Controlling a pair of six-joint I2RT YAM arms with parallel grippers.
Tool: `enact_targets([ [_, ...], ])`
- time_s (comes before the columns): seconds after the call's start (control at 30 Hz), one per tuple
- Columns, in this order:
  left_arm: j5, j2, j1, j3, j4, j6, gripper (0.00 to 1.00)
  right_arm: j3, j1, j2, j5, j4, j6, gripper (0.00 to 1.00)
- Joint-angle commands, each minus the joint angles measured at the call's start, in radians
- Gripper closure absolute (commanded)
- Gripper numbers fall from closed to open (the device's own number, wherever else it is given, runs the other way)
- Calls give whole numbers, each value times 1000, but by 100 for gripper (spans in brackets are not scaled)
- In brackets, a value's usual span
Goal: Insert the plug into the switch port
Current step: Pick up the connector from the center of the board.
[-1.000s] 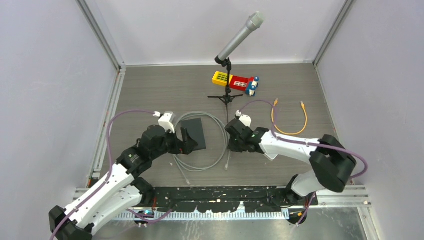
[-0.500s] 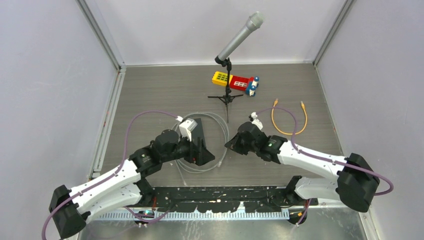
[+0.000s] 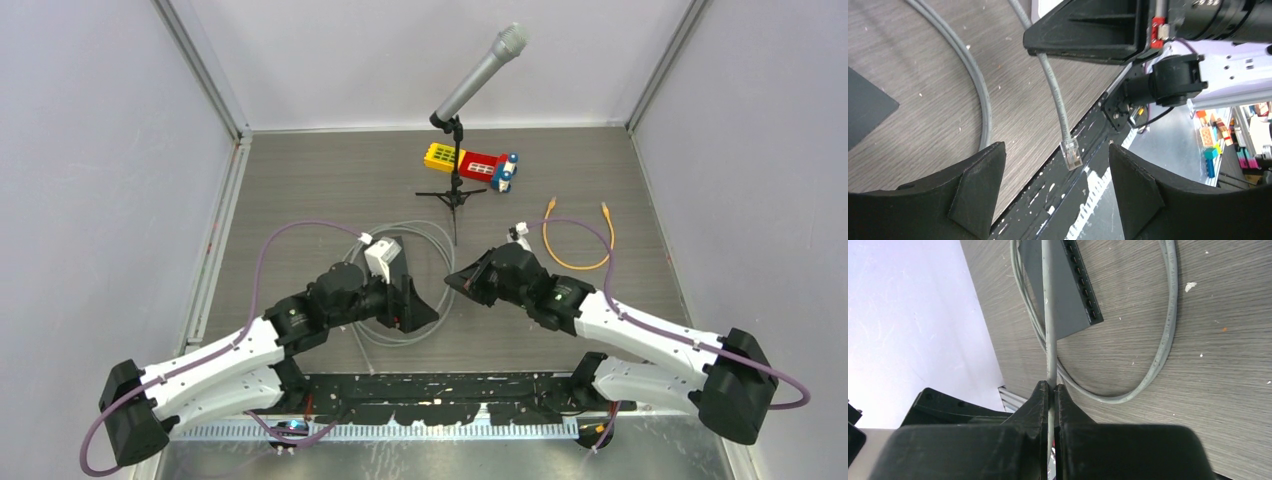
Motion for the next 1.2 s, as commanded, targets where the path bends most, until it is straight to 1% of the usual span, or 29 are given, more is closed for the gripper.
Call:
enact_targets([
  [0.0,-23,-34,-5,58,66,-14,23,19,2,-42,3,47,39,100],
  [0.33,-9,18,-6,65,107,-27,24,31,3,-50,-18,41,37,100],
  [0.5,-6,63,-6,81,147,-33,30,46,3,-56,-31,38,26,100],
  [0.8,23,167,-21,109,214,-55,51,52,3,-68,-35,25,13,100],
  [0.97,30,209,-37,115,232,-55,57,52,2,-66,-33,20,5,100],
  [1.03,34,222,-41,115,238,-58,64,51,2,-63,-36,21,4,100],
  [1.07,38,228,-44,116,240,-58,69,50,3,-62,-35,21,4,99],
  [1.17,44,239,-46,123,228,-58,90,48,2,-63,-34,21,-1,100],
])
